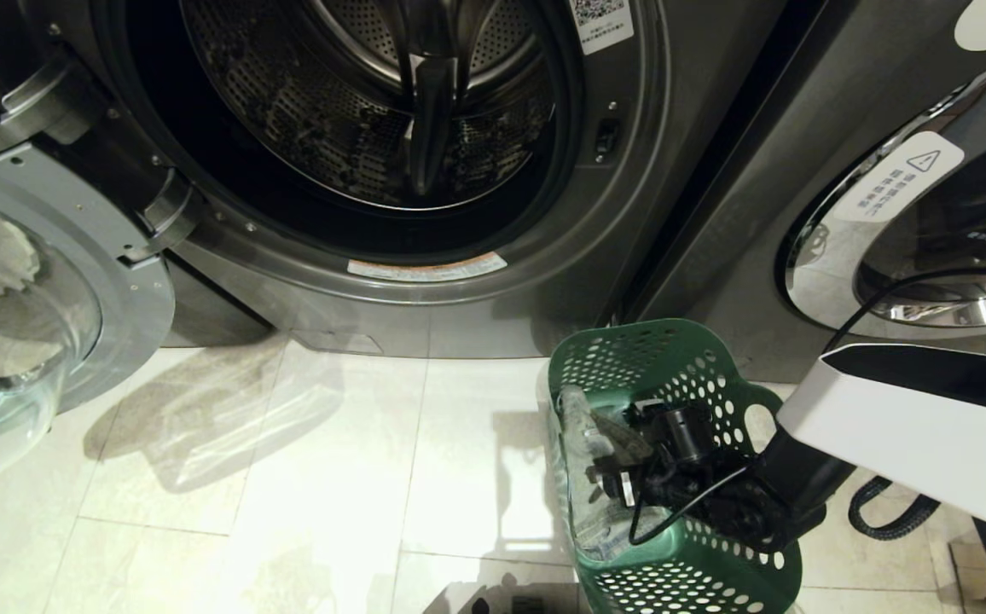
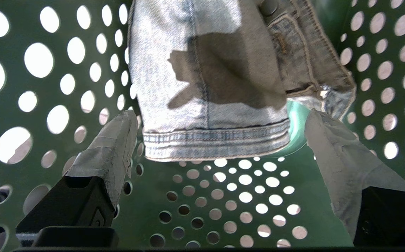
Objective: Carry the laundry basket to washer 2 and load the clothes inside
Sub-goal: Place the clothes into the washing machine
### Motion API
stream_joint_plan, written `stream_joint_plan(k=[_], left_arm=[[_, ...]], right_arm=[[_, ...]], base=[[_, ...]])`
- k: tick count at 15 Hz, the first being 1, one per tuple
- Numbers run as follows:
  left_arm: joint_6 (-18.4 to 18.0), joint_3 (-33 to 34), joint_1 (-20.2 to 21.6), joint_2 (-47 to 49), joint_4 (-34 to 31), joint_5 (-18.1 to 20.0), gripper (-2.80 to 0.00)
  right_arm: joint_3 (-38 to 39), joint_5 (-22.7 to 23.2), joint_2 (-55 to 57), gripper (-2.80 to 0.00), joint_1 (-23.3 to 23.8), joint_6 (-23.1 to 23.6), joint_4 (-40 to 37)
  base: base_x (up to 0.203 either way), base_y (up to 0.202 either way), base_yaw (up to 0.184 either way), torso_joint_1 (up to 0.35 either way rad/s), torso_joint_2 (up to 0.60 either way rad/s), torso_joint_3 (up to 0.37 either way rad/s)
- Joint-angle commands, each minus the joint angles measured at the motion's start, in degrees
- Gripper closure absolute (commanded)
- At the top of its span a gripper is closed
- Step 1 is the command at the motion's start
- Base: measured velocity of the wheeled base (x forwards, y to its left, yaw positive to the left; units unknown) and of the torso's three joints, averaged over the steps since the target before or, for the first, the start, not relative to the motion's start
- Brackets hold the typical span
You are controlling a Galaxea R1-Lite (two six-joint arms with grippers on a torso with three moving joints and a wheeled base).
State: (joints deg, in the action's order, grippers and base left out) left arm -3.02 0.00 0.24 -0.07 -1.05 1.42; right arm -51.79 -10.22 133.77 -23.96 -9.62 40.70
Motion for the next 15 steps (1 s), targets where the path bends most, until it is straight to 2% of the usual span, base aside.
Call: stream_joint_plan(k=[1,6,10,13,15], left_arm=[[0.1,0.1,0.0,0.0,0.0,0.0,0.0],[0.1,0.1,0.0,0.0,0.0,0.0,0.0],[0.1,0.1,0.0,0.0,0.0,0.0,0.0],[0.1,0.1,0.0,0.0,0.0,0.0,0.0],[0.1,0.1,0.0,0.0,0.0,0.0,0.0]], right_arm=[[-0.3,-0.1,0.1,-2.8,0.3,-0.1,0.3],[-4.5,0.0,5.3,-2.8,0.4,-1.3,0.9],[-12.4,1.0,14.0,-2.8,0.6,-1.8,7.8],[-16.4,5.2,14.6,-2.8,0.8,-2.0,3.8],[-19.8,4.5,15.0,-2.8,0.8,-1.9,-1.7]], base=[[0.0,0.0,0.0,0.0,0.0,0.0],[0.0,0.0,0.0,0.0,0.0,0.0],[0.0,0.0,0.0,0.0,0.0,0.0],[0.0,0.0,0.0,0.0,0.0,0.0],[0.0,0.0,0.0,0.0,0.0,0.0]])
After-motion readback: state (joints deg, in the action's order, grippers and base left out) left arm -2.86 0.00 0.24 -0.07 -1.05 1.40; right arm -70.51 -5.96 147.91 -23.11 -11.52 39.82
